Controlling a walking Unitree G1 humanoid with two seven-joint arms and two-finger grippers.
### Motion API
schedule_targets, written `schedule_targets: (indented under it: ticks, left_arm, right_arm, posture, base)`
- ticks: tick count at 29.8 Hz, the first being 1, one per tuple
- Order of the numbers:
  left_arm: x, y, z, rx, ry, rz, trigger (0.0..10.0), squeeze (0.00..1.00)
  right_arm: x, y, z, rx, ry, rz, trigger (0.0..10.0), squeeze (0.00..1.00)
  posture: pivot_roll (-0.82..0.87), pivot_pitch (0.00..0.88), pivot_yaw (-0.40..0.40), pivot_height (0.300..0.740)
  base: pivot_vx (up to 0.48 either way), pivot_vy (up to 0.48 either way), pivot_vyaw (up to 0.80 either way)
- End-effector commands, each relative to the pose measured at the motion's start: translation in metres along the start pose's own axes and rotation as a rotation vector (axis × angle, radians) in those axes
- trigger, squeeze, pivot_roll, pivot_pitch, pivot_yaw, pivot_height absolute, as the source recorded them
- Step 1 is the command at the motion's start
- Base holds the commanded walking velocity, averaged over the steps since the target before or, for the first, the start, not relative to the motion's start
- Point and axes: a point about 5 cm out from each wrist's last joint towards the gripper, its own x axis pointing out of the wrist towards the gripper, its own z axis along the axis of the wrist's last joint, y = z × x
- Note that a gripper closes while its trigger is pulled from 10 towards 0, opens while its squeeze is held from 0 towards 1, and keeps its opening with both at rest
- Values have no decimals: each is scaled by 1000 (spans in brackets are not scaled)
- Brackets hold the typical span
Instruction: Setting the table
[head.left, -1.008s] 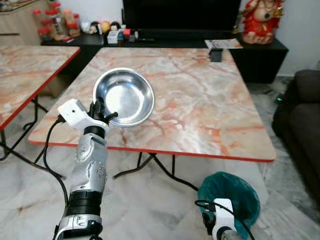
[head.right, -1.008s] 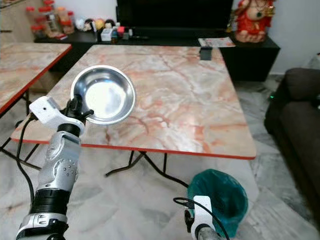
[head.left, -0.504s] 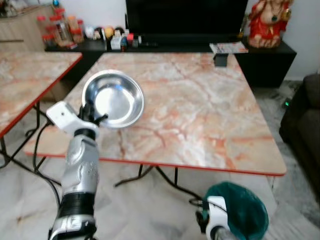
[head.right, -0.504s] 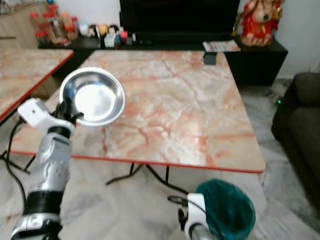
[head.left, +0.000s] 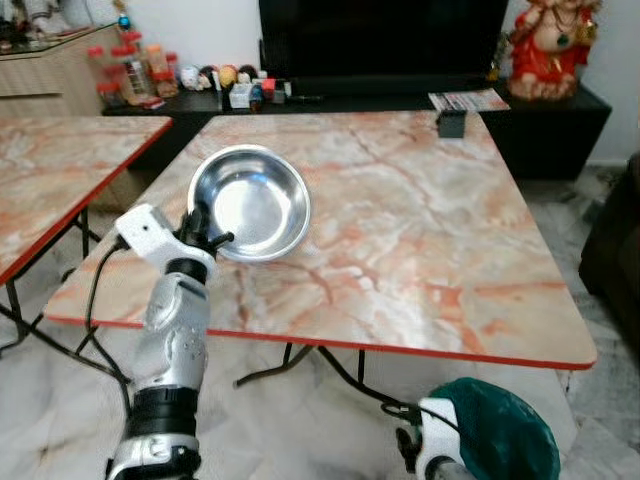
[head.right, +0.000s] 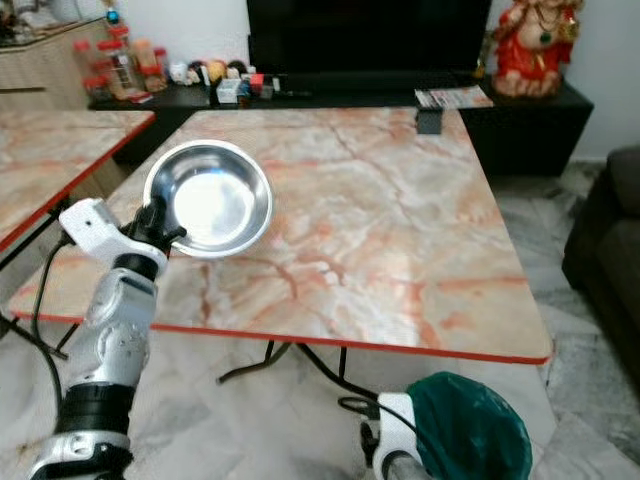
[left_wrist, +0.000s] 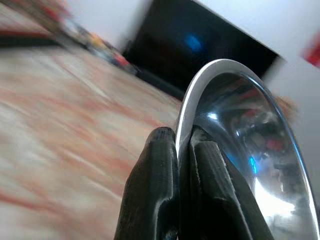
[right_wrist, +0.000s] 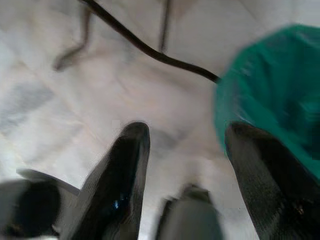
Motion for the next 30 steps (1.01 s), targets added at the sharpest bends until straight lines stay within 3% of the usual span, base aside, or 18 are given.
schedule_targets:
  ticks: [1,4,7,11,15,21,30]
  left_arm:
    - [1,-2,9,-14,-5,-36,10000,0]
    - [1,-2,9,-17,-2,-38,10000,0]
    - [-2,0,-8,-28,105,-36,10000,0]
    - [1,-3,-14,-72,141,-39,10000,0]
    - [2,-4,-22,-51,183,-52,10000,0]
    - [1,-8,-23,-58,197,-72,10000,0]
    - [1,-8,-22,-60,193,-75,10000,0]
  right_arm:
    - [2,9,5,7,-12,19,10000,0]
    - [2,9,5,7,-12,19,10000,0]
    - [1,10,3,8,-8,18,10000,0]
    - [1,10,2,11,-6,17,10000,0]
    - [1,9,3,21,-27,6,10000,0]
    - [0,8,-1,18,-5,4,10000,0]
    - [0,8,-3,6,6,2,10000,0]
  posture:
    - [48,0,46,695]
    - [48,0,46,695]
    - [50,0,52,695]
    - [50,0,52,695]
    - [47,0,59,695]
    - [47,0,61,740]
    - [52,0,59,740]
  base:
    - [0,0,0]
    - [0,0,0]
    - [0,0,0]
    - [0,0,0]
    - [0,0,0]
    - [0,0,0]
    - [0,0,0]
